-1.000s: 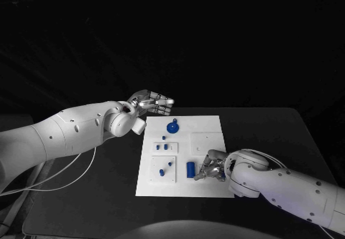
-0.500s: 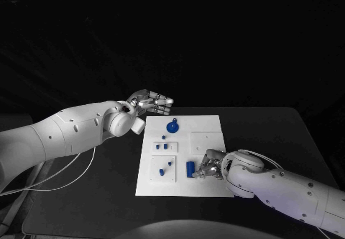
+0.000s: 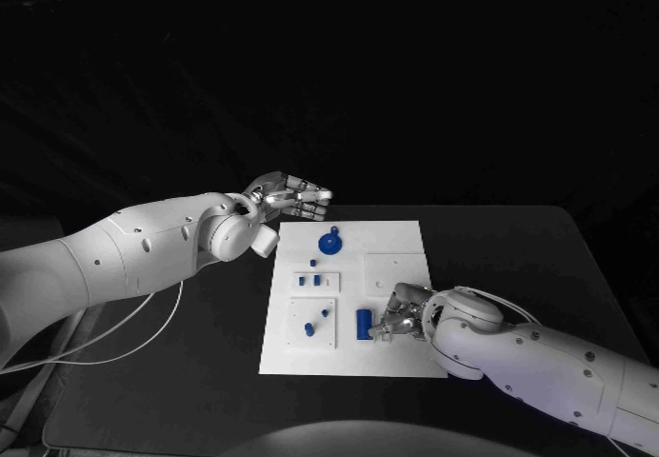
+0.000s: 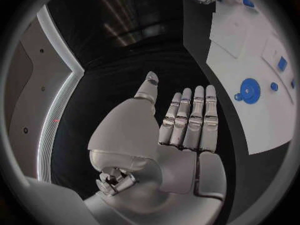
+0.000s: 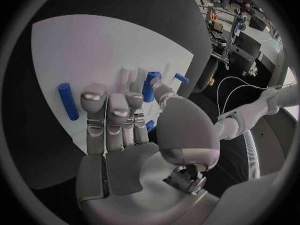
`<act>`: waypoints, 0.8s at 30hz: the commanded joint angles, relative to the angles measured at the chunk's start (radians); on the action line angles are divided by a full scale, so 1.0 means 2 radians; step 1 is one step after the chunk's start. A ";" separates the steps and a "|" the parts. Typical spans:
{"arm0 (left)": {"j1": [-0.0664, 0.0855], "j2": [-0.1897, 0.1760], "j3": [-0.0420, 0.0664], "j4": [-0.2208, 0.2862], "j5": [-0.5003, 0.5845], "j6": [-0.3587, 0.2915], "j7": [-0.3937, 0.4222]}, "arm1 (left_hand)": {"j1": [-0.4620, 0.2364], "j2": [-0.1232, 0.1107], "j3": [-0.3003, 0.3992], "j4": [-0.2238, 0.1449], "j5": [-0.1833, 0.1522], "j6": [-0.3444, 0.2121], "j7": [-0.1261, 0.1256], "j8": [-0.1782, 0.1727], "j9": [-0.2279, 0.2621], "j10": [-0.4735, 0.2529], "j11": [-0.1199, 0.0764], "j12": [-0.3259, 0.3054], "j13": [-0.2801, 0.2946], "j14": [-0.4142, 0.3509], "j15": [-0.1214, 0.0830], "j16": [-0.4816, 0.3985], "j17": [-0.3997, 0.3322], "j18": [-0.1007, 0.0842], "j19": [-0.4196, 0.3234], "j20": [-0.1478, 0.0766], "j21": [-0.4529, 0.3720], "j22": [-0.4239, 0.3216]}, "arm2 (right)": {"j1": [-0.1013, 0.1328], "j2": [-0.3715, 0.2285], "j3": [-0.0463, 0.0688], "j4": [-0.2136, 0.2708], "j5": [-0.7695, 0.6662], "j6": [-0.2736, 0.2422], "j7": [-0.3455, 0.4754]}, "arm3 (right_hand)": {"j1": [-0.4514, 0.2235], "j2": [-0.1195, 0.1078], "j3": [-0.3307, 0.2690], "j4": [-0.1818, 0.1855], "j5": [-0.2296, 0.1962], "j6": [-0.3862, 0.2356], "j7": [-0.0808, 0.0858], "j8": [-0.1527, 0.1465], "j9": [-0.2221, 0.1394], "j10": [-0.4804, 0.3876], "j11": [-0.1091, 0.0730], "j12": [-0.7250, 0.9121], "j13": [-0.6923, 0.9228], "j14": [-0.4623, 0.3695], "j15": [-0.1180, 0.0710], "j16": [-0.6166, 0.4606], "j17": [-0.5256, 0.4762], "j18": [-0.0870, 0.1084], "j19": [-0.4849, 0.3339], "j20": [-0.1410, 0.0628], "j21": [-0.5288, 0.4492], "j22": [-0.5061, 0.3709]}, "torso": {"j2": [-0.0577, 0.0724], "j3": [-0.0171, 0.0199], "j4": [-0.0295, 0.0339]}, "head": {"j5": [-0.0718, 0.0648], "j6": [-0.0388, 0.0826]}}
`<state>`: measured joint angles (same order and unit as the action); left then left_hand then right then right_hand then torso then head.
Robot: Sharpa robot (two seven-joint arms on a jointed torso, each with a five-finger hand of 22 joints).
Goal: Assemble the parts on the task board
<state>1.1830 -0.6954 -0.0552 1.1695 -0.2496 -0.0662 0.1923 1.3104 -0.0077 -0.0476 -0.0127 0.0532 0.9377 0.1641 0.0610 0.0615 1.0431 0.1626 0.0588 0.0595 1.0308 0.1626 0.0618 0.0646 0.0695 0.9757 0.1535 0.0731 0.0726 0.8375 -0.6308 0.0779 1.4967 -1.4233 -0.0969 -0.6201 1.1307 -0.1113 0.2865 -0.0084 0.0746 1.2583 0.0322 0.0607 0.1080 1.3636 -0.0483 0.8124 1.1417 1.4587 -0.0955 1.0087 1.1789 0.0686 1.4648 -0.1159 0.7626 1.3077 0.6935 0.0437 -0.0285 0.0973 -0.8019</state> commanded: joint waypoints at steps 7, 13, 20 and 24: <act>0.000 -0.001 0.000 0.001 -0.004 0.009 0.002 | 0.000 0.004 0.000 0.002 -0.001 -0.003 0.001 0.000 0.000 -0.003 0.000 0.000 0.000 -0.003 0.001 0.000 0.000 0.002 -0.002 0.000 -0.001 0.000 | -0.002 -0.031 0.005 0.032 0.020 -0.016 0.000 | -0.004 -0.011 -0.008 0.007 0.004 -0.001 0.001 0.001 -0.001 0.002 0.000 -0.003 -0.001 0.002 -0.002 -0.001 -0.003 -0.006 0.020 -0.002 -0.001 0.046 | 0.000 0.0001 -0.0008 | -0.003 0.002; 0.000 -0.002 0.000 0.001 -0.004 0.008 0.003 | 0.000 0.004 0.000 0.002 -0.001 -0.003 0.001 0.000 0.000 -0.003 0.000 0.000 0.000 -0.003 0.001 0.000 0.000 0.002 -0.002 0.000 -0.001 0.000 | -0.001 -0.056 0.031 0.048 0.040 -0.027 0.012 | 0.000 -0.013 -0.014 0.014 0.004 -0.004 0.002 0.002 0.003 0.001 0.001 -0.001 -0.001 0.002 -0.001 -0.001 -0.004 -0.006 0.021 -0.002 -0.002 0.046 | 0.000 0.0003 -0.0015 | -0.008 0.006; 0.000 -0.003 0.000 0.002 -0.004 0.007 0.005 | 0.000 0.004 0.000 0.002 -0.001 -0.003 0.001 0.000 0.000 -0.003 0.000 0.000 0.000 -0.003 0.001 0.000 0.000 0.002 -0.002 0.000 -0.001 0.000 | 0.002 -0.080 0.060 0.041 0.063 -0.023 0.020 | 0.005 -0.013 -0.014 0.013 0.001 -0.001 0.001 0.002 0.007 0.004 0.000 0.006 0.003 0.003 -0.002 0.001 -0.003 -0.006 0.021 -0.002 0.002 0.047 | 0.000 0.0010 -0.0016 | -0.012 0.009; 0.000 -0.004 0.000 0.002 -0.004 0.007 0.006 | 0.000 0.004 -0.001 0.001 -0.001 -0.003 0.001 0.000 0.000 -0.002 0.000 0.000 0.000 -0.003 0.001 0.000 0.000 0.002 -0.002 0.000 0.000 0.000 | 0.003 -0.088 0.070 0.026 0.076 0.006 0.016 | 0.007 -0.009 -0.016 0.010 -0.007 0.006 -0.004 0.002 0.045 0.010 -0.003 0.036 0.024 0.003 -0.003 0.007 0.001 -0.009 0.022 -0.004 0.009 0.049 | 0.000 0.0016 -0.0014 | -0.012 0.010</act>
<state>1.1830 -0.7030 -0.0555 1.1712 -0.2521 -0.0643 0.1914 1.3104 -0.0077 -0.0476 -0.0127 0.0532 0.9377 0.1641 0.0610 0.0615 1.0431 0.1626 0.0588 0.0595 1.0308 0.1626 0.0618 0.0646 0.0696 0.9757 0.1535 0.0731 0.0726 0.8441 -0.8027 0.2157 1.5592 -1.3210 -0.1333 -0.5971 1.1387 -0.1329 0.2524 0.0165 0.0636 1.2670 0.0234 0.0606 0.1867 1.3799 -0.0537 0.8793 1.1854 1.4634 -0.1000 1.0179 1.1792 0.0685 1.4650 -0.1161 0.7763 1.3076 0.6931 0.0458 -0.0316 0.0744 -0.7831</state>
